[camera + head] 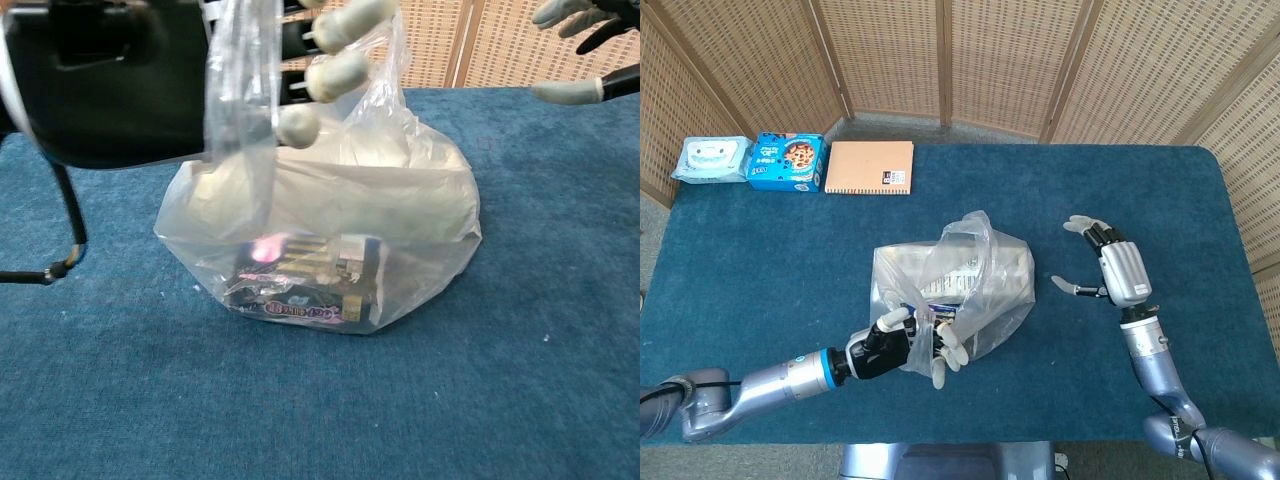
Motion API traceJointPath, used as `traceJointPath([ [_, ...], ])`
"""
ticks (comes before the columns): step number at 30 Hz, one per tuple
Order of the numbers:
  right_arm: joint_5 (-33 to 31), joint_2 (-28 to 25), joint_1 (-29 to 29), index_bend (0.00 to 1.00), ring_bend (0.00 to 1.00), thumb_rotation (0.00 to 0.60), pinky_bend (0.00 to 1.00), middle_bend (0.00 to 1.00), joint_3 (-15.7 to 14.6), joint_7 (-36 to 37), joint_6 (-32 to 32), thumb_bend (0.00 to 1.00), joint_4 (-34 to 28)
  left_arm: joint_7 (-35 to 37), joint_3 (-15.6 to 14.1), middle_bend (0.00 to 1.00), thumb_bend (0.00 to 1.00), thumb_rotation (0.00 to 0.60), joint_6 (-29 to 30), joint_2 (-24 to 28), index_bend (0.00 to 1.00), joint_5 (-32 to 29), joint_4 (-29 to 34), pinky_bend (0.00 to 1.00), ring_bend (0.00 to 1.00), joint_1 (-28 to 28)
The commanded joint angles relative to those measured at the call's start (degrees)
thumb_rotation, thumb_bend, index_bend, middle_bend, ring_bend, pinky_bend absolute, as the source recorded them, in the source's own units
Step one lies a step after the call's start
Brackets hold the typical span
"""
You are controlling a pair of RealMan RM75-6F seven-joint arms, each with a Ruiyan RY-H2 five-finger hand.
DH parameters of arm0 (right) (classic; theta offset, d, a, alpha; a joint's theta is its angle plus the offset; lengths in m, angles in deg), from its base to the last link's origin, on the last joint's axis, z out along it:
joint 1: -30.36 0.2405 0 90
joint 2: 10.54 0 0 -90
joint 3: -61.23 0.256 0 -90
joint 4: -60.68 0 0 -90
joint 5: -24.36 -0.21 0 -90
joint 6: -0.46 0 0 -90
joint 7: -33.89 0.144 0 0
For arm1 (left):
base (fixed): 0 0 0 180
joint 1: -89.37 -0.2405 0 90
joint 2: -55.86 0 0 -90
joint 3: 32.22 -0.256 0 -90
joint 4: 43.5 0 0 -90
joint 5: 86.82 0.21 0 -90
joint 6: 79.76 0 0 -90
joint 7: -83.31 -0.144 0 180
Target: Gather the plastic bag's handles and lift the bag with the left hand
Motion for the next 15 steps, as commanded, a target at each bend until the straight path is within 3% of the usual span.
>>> traceJointPath([
  [1,0.1,0.4,0.3,0.23,0.22,0.384,0.24,0.21,-0.2,0.1,0.0,0.16,0.1,-0.3,0.8,0.36,0.24,0.0,-1.0,-0.8,0.35,-1.1,-0.2,0.47,0.35,1.0],
  [15,-0.2,2.0,1.7,0.23,0.22,0.386,0.24,0.21,-0.8,0.6,0.8,0.16,1.4,0.5,0.1,0.36,0.24,0.0,1.1,-1.6,0.35,-1.5,-1.2,0.47,0.35,1.8],
])
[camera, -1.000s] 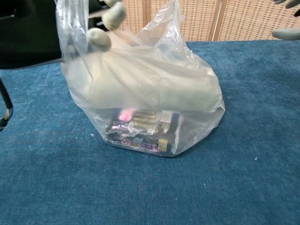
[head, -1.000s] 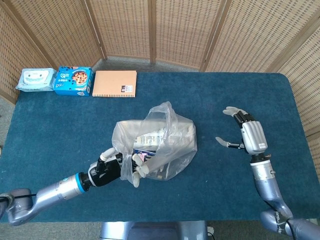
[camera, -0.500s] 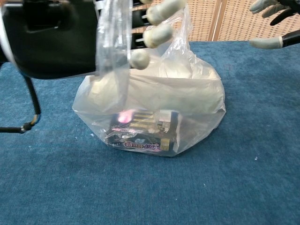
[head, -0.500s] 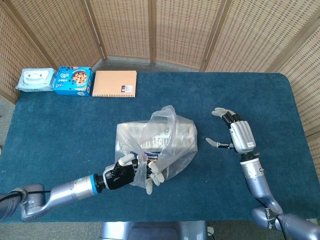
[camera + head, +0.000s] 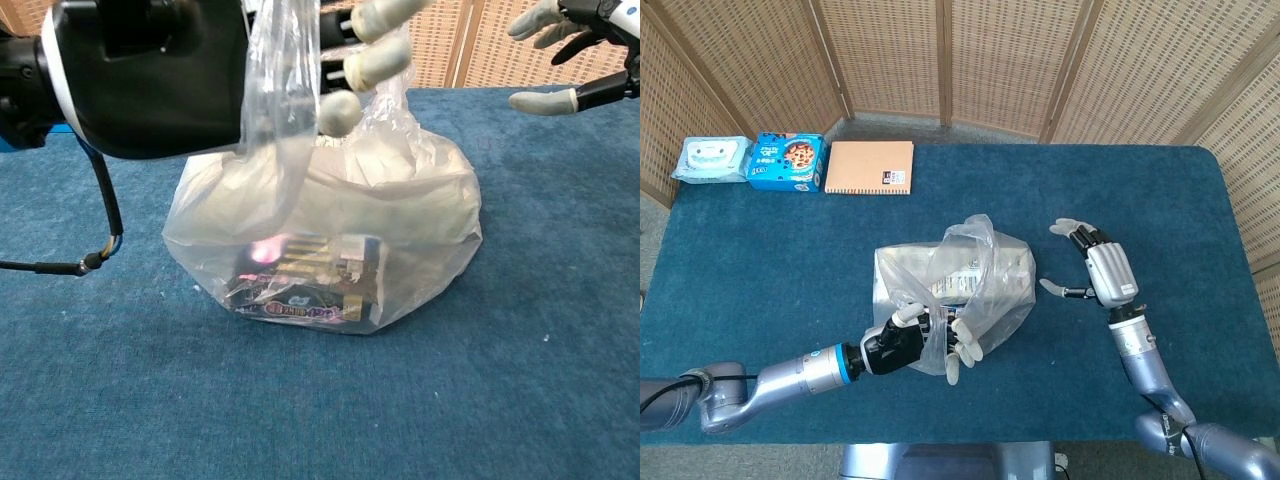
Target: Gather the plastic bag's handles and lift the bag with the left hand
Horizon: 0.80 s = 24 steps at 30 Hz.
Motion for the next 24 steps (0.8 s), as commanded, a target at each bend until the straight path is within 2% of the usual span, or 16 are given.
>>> traceJointPath([
  [1,-0.1,0.3,0.2,0.23,0.22,0.387,0.24,0.21,0.0,0.2,0.1,0.16,0.3,0.3,-0.6,0.36,0.24,0.0,1.1,0.5,0.35,0.4,-0.3,0.47,0.35,-0.4],
  [16,-0.6,2.2,1.7,0.23,0.22,0.394,0.24,0.21,0.3,3.4,0.5,0.16,3.0,3.5,-3.6,0.36,0.24,0.0,8.1,1.0,0.35,2.7,-3.4,0.47,0.35,-2.9],
  [24,0.1,3.5,3.8,0.23,0.22,0.397,0.24,0.21,0.7,3.5,1.1,0.16,2.9,4.0,-3.3,0.36,0.24,0.0,9.6,1.0,0.35,2.9,-3.9,0.47,0.35,-2.6],
])
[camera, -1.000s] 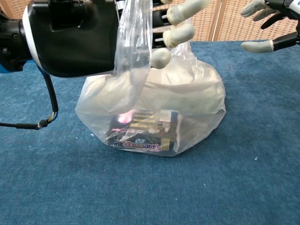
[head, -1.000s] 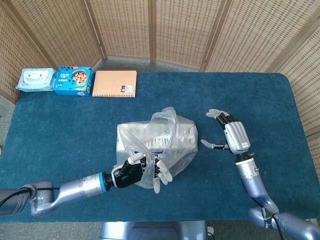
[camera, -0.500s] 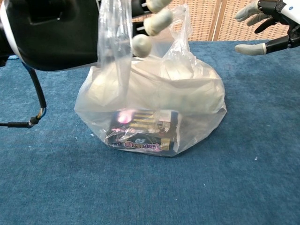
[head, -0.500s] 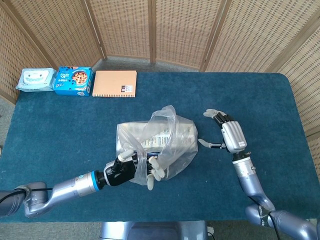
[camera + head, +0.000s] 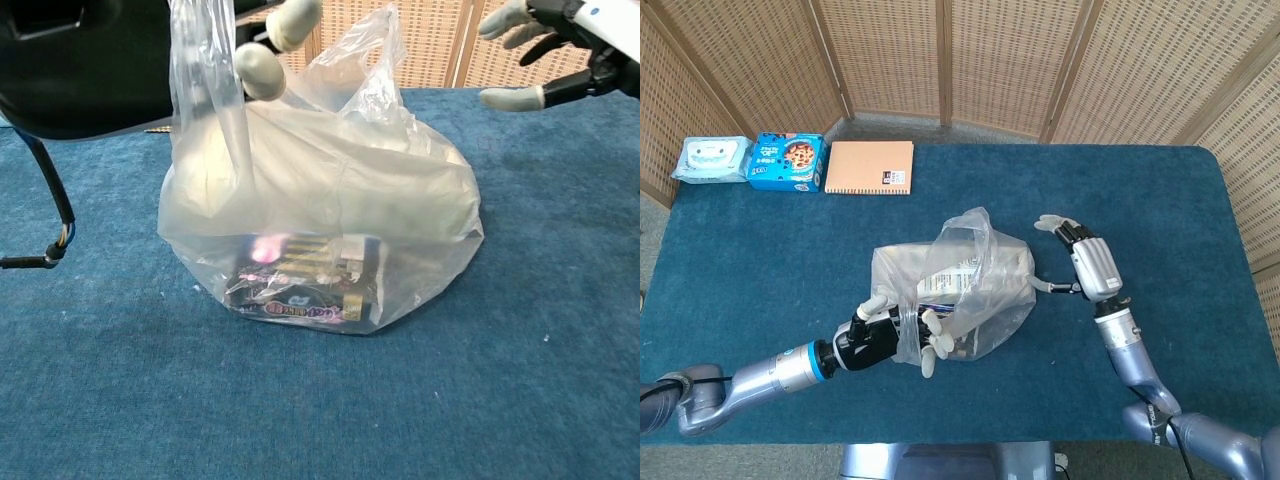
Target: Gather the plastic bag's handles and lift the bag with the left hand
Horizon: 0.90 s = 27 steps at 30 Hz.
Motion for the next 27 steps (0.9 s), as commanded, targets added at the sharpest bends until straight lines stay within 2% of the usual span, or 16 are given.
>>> traceJointPath([
  [1,0.0,0.7,0.9,0.23,0.22,0.398,0.24,0.21,0.4,-0.2,0.3,0.16,0.1,0.0,0.0,0.36,0.24,0.0,0.6,0.0,0.35,0.6,-0.1,0.47,0.35,0.2],
  [15,-1.0,4.4,4.5,0.23,0.22,0.398,0.24,0.21,2.1,0.5,1.8,0.16,0.2,0.2,-0.5,0.36,0.24,0.0,1.2,-0.8,0.35,0.7,-0.8,0.47,0.35,0.6],
  [27,-2.9,8.9,7.0,0.23,0.22,0.4,0.24,0.22,4.1,1.0,1.8,0.15,3.7,0.3,-1.0,0.36,0.24,0.0,1.6,-1.7,0.35,1.2,-1.3,0.47,0.35,1.1],
])
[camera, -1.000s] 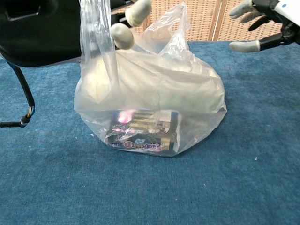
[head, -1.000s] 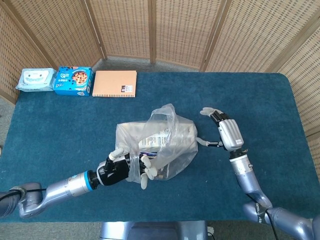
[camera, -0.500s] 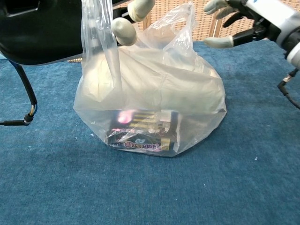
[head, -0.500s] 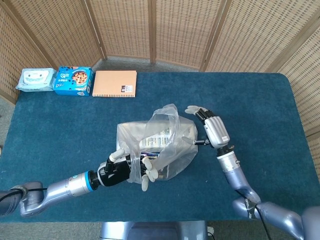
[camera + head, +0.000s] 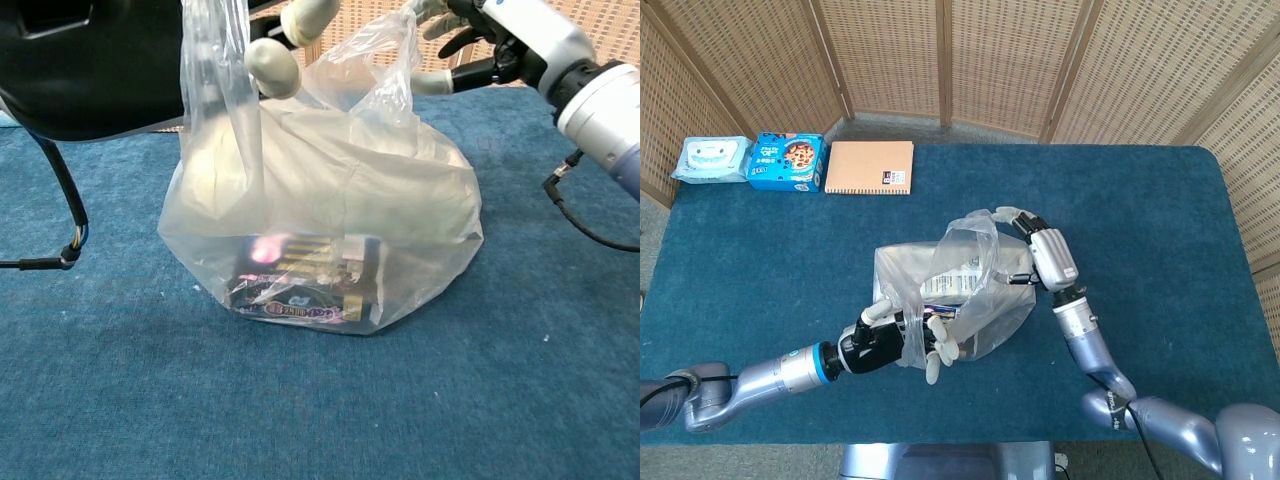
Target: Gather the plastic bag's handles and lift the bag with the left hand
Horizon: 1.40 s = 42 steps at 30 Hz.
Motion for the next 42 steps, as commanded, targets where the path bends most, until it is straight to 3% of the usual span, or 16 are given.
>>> traceJointPath([
  [1,-0.7,0.8,0.5,0.23,0.22,0.398,0.24,0.22,0.7,0.2,-0.2,0.14,0.7,0.0,-0.2,0.36,0.24,0.0,0.0,-0.1,0.35,0.2,0.0,0.47,0.35,0.1],
  [15,-3.7,1.7,2.3,0.24,0.22,0.399,0.24,0.23,4.0,1.6,0.5,0.13,-0.3,-0.3,-0.6,0.36,0.24,0.0,0.4,-0.3,0.35,0.0,-0.3,0.47,0.35,0.4],
  [27,-5.2,5.5,3.1,0.41,0.3,0.398,0.24,0.33,7.3,2.6,-4.7,0.15,2.8,-0.1,-1.2,0.36,0.24,0.0,0.9,-0.2,0.35,-0.3,-0.3,0.47,0.35,0.1],
  [31,-7.1,7.5,3.2,0.44,0.32,0.398,0.24,0.36,9.7,4.0,-6.8,0.15,3.3,-0.4,-1.4,0.36,0.24,0.0,1.1,0.0,0.35,-0.3,0.0,0.47,0.35,0.1],
  [40,-8.9,6.1,1.8,0.47,0.33,0.398,0.24,0.36,10.7,7.6,-6.3,0.17,0.7,-0.5,-1.4,0.36,0.24,0.0,0.3,0.2,0.35,-1.5,0.2,0.47,0.35,-0.1],
  [42,-8.9,5.9,1.4,0.51,0.34,0.426,0.24,0.37,10.5,7.9,-6.5,0.18,0.4,-0.5,-1.3,0.36,0.24,0.0,0.1,0.1,0.35,-1.7,0.2,0.47,0.35,-0.1],
])
